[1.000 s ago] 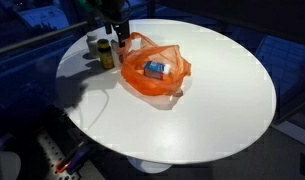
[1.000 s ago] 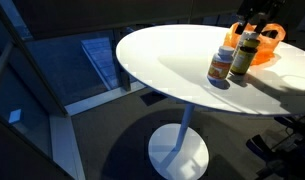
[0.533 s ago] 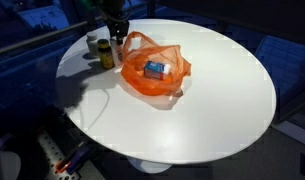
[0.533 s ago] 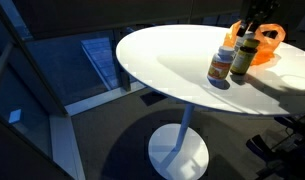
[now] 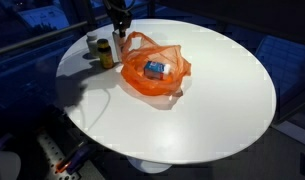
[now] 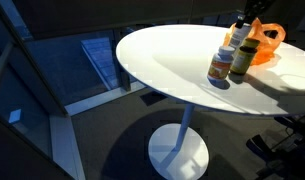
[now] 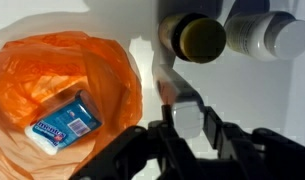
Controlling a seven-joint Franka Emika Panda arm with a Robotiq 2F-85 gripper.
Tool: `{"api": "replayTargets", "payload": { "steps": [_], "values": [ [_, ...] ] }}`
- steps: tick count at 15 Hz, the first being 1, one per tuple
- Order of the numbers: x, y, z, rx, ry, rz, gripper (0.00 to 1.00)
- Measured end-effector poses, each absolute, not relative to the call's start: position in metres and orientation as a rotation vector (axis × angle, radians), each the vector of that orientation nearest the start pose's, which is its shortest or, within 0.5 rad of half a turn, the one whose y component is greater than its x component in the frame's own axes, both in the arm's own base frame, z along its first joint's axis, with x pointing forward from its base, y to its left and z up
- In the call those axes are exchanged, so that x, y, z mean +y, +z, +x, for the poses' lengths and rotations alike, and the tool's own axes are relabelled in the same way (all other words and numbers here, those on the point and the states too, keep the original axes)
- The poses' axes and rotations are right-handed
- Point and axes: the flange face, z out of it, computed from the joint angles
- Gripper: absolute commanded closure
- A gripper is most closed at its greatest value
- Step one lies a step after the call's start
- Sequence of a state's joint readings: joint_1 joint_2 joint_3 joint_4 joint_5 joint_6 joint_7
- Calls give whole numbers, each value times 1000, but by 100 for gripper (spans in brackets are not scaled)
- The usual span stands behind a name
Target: Put the white and blue bottle in the plastic bag
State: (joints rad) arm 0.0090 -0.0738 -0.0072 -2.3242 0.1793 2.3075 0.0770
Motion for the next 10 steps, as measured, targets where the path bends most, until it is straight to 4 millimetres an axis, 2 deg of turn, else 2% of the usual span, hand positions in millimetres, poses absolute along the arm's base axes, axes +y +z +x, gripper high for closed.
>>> {"api": "replayTargets", "payload": {
  "steps": [4, 10],
  "values": [
    [3, 406, 514, 287, -170, -2977, 89],
    [-12, 469, 524, 327, -327, -2939, 89]
  ]
}}
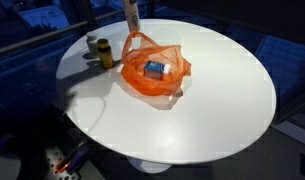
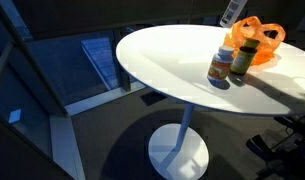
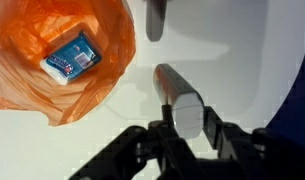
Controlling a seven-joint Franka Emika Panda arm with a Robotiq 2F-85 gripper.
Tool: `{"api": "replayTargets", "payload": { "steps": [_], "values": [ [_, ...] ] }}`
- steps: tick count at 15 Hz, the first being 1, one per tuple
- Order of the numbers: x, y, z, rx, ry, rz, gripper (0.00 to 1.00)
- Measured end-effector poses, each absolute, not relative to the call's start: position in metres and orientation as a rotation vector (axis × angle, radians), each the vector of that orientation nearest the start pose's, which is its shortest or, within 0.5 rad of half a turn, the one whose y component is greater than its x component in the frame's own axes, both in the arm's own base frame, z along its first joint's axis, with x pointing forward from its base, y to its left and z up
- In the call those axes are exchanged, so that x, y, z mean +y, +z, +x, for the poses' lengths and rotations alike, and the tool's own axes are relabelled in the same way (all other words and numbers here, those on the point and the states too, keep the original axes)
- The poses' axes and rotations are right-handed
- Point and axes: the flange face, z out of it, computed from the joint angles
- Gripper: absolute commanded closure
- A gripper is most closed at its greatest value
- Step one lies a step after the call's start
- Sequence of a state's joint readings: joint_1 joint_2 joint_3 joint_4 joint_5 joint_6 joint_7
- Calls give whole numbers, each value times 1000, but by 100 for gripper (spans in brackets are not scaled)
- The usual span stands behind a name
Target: Put the white and blue bottle in the plastic bag
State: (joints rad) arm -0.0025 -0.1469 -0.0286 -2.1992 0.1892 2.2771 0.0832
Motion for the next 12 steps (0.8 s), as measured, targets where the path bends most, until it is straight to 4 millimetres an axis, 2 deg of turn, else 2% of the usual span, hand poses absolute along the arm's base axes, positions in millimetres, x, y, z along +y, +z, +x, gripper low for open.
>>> {"api": "replayTargets", "payload": {
  "steps": [4, 7, 9, 12],
  "values": [
    [-38, 511, 523, 402, -417, -2909, 89],
    [-64, 534, 518, 470, -480, -2888, 89],
    [-82, 542, 513, 516, -506, -2877, 89],
    [-104, 544, 508, 576, -517, -2867, 89]
  ]
}}
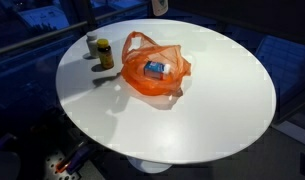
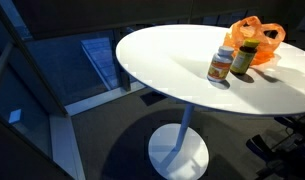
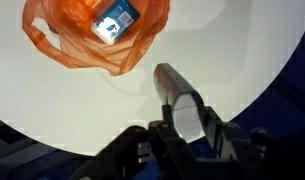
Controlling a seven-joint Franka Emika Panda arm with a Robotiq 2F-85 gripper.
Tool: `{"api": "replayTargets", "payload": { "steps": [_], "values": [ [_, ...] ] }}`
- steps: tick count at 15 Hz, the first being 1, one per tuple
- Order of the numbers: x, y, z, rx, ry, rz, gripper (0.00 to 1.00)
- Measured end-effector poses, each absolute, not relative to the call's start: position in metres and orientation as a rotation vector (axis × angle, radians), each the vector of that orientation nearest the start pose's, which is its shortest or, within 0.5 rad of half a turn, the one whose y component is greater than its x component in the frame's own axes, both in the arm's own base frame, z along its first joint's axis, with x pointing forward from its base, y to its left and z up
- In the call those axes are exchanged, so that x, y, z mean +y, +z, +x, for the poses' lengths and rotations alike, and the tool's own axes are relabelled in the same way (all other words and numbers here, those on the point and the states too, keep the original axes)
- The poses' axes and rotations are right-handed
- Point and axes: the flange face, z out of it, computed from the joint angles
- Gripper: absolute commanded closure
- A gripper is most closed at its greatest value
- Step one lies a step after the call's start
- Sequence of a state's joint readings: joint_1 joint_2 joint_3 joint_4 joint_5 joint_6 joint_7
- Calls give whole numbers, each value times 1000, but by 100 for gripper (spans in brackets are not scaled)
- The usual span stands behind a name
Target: Put the white and blue bottle in the plastic bag
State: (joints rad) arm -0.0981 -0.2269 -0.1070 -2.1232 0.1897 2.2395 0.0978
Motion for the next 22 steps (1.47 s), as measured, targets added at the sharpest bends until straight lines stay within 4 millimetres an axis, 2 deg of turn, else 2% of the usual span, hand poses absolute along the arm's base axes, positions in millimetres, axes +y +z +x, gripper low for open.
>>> {"api": "replayTargets", "payload": {
  "steps": [4, 8, 17, 22],
  "values": [
    [-123, 535, 503, 632, -492, -2861, 89],
    [-130, 507, 498, 665, -413, -2867, 89],
    [-130, 446, 500, 683, -234, -2893, 89],
    [-118, 420, 507, 656, -162, -2909, 89]
  ]
}}
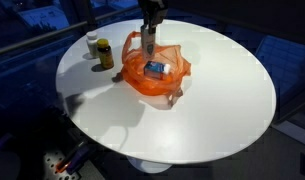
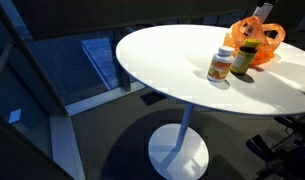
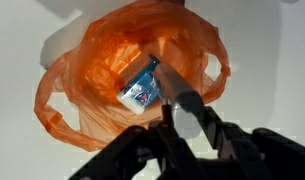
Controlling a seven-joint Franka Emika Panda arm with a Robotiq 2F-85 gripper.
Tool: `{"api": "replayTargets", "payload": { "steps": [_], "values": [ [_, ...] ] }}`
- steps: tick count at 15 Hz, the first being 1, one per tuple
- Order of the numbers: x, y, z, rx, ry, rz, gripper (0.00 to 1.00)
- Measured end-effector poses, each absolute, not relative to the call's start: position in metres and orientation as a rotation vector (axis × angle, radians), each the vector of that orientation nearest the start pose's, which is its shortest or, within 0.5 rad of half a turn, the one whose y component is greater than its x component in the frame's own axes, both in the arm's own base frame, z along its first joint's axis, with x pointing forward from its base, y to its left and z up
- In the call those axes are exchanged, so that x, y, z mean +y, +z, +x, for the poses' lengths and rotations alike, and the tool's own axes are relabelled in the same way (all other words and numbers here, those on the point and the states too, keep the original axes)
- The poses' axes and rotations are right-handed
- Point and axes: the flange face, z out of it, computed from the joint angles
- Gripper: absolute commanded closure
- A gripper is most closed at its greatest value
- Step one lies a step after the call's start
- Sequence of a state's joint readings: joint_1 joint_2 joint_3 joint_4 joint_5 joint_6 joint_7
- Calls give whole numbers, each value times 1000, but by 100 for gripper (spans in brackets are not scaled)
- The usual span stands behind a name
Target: Put the white and blue bottle in the plastic bag
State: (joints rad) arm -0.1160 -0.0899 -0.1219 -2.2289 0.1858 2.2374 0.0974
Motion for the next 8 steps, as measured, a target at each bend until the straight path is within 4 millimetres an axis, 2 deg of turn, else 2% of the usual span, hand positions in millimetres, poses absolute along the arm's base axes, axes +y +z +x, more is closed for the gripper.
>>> {"api": "replayTargets", "payload": {
  "steps": [8],
  "values": [
    [-83, 394, 526, 565, -167, -2941, 89]
  ]
}}
